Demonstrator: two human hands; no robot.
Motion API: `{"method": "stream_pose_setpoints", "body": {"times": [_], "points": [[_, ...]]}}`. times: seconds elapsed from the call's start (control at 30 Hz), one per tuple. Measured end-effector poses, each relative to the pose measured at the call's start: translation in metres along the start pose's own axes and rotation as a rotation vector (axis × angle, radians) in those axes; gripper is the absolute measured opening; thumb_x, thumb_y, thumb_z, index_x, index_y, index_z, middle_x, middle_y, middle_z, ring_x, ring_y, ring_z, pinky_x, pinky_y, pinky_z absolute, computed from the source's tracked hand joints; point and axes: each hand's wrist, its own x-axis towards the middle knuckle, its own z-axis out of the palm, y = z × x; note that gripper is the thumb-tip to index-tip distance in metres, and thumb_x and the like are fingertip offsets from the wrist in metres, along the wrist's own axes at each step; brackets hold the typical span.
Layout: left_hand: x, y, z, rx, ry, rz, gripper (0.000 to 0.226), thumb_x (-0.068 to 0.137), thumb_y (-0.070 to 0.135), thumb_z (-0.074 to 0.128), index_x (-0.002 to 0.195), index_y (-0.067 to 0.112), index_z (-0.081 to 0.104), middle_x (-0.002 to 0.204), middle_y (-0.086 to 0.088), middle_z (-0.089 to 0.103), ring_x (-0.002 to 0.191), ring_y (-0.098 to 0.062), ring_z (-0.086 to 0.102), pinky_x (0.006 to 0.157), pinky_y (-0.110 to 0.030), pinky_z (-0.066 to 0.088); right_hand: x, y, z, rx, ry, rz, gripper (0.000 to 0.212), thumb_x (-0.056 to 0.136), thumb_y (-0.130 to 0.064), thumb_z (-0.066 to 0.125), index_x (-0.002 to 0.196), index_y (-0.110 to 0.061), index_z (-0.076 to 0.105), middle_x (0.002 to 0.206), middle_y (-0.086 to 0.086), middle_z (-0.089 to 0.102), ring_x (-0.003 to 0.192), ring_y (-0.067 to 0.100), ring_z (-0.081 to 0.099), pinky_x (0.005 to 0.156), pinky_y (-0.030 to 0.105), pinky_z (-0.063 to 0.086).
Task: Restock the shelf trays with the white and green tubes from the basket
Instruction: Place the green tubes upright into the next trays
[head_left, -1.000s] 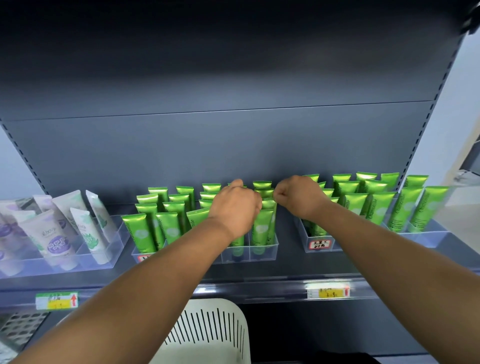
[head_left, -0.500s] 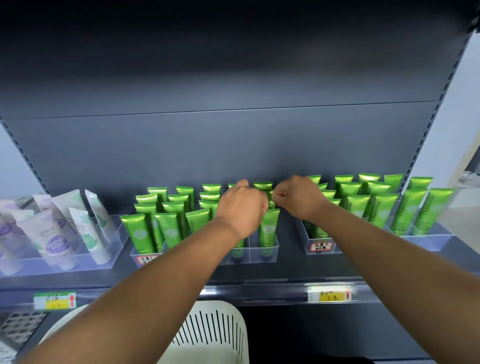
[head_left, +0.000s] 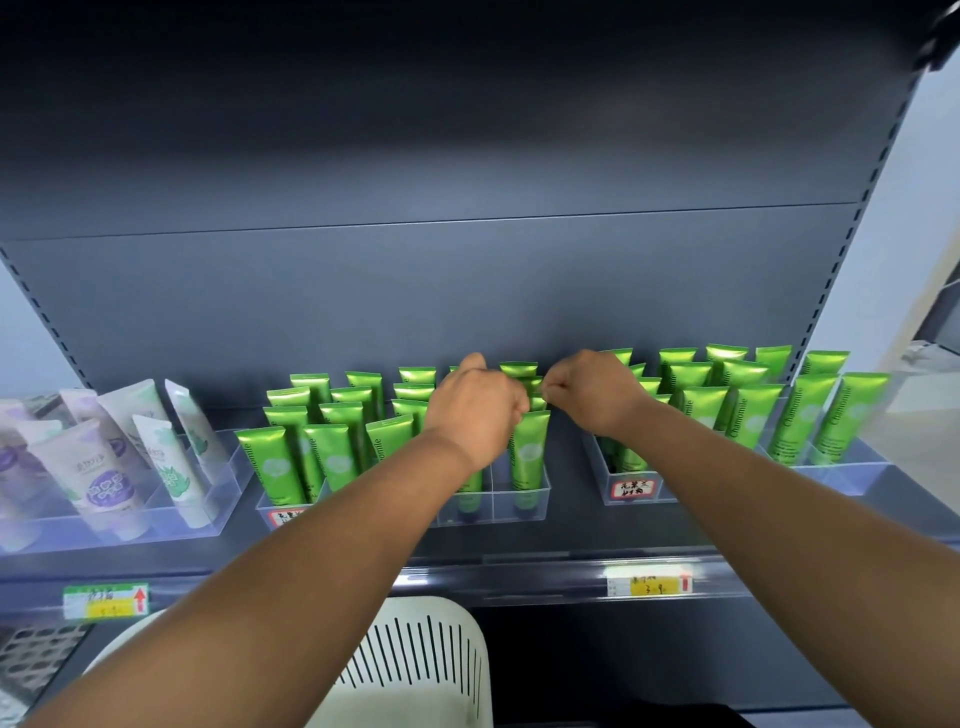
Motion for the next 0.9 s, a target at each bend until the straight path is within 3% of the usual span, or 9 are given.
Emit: {"method": "stream_pose_setpoints", "body": {"times": [0.1,0.3,0.4,0.5,0.63,0.7,0.77,0.9], "points": [[-0.001,0.001,-0.003,-0.012,-0.014,-0.005,0.023,0.091,0.02,0.055,0.103,0.032,0.071,0.107,0.004,0.066,0.108,-0.019,0.048,0.089,-0.023,0.041,-0.003,-0.002,-0.004,-0.009,-0.007,0.007,0.025,0.091,-0.018,0.049,0.091,-0.005,0.071,0.095,0.01,0.07,0.092,0.027,0.062,0.079,0.037,0.053],[-0.002,0.005,-0.01,-0.022,-0.015,-0.034,0.024,0.09,0.024,0.058,0.111,0.032,0.068,0.109,0.0,0.065,0.113,-0.023,0.047,0.095,-0.027,0.042,-0.009,-0.006,-0.01,-0.042,-0.036,0.006,0.025,0.093,-0.021,0.046,0.086,-0.007,0.066,0.095,0.011,0.067,0.092,0.03,0.059,0.079,0.038,0.051],[-0.006,0.004,-0.021,0.043,0.012,-0.008,0.03,0.093,0.025,0.055,0.123,0.027,0.062,0.117,0.001,0.064,0.12,-0.02,0.039,0.1,-0.031,0.039,-0.015,-0.011,-0.015,-0.07,-0.035,0.027,0.03,0.093,-0.021,0.046,0.064,-0.017,0.044,0.084,0.012,0.057,0.084,0.029,0.052,0.07,0.034,0.043],[-0.01,0.003,-0.032,0.132,-0.003,-0.005,0.036,0.094,0.028,0.053,0.129,0.021,0.056,0.127,0.0,0.058,0.124,-0.02,0.038,0.106,-0.032,0.035,-0.023,-0.017,-0.021,-0.06,-0.003,0.029,0.035,0.092,-0.021,0.047,0.061,-0.023,0.031,0.089,0.013,0.058,0.084,0.028,0.048,0.067,0.03,0.034],[-0.022,0.002,-0.051,0.179,-0.093,-0.028,0.045,0.095,0.033,0.052,0.135,0.015,0.047,0.139,-0.003,0.051,0.132,-0.022,0.037,0.111,-0.035,0.03,-0.034,-0.032,-0.031,-0.072,-0.035,0.036,0.013,0.094,-0.025,0.046,0.087,-0.013,0.044,0.111,0.015,0.06,0.104,0.033,0.053,0.075,0.033,0.038],[-0.031,0.002,-0.061,0.197,-0.127,-0.04,0.05,0.095,0.036,0.052,0.139,0.014,0.042,0.143,-0.005,0.046,0.136,-0.023,0.035,0.114,-0.036,0.027,-0.041,-0.042,-0.038,-0.111,-0.086,0.027,0.024,0.097,-0.029,0.043,0.108,-0.01,0.051,0.126,0.014,0.057,0.117,0.033,0.05,0.089,0.035,0.042],[-0.042,0.002,-0.073,0.205,-0.156,-0.059,0.057,0.096,0.038,0.05,0.144,0.013,0.035,0.149,-0.006,0.039,0.141,-0.024,0.03,0.116,-0.036,0.023,-0.049,-0.054,-0.045,-0.152,-0.119,0.022,0.042,0.099,-0.035,0.04,0.133,-0.01,0.044,0.141,0.012,0.048,0.13,0.031,0.042,0.105,0.039,0.038],[-0.067,-0.003,-0.097,0.195,-0.155,-0.092,0.064,0.097,0.042,0.046,0.149,0.013,0.025,0.156,-0.005,0.027,0.147,-0.021,0.017,0.119,-0.037,0.015,-0.066,-0.088,-0.055,-0.191,-0.132,-0.004,0.057,0.1,-0.04,0.037,0.147,-0.01,0.028,0.155,0.009,0.03,0.143,0.026,0.027,0.116,0.039,0.024]]}}
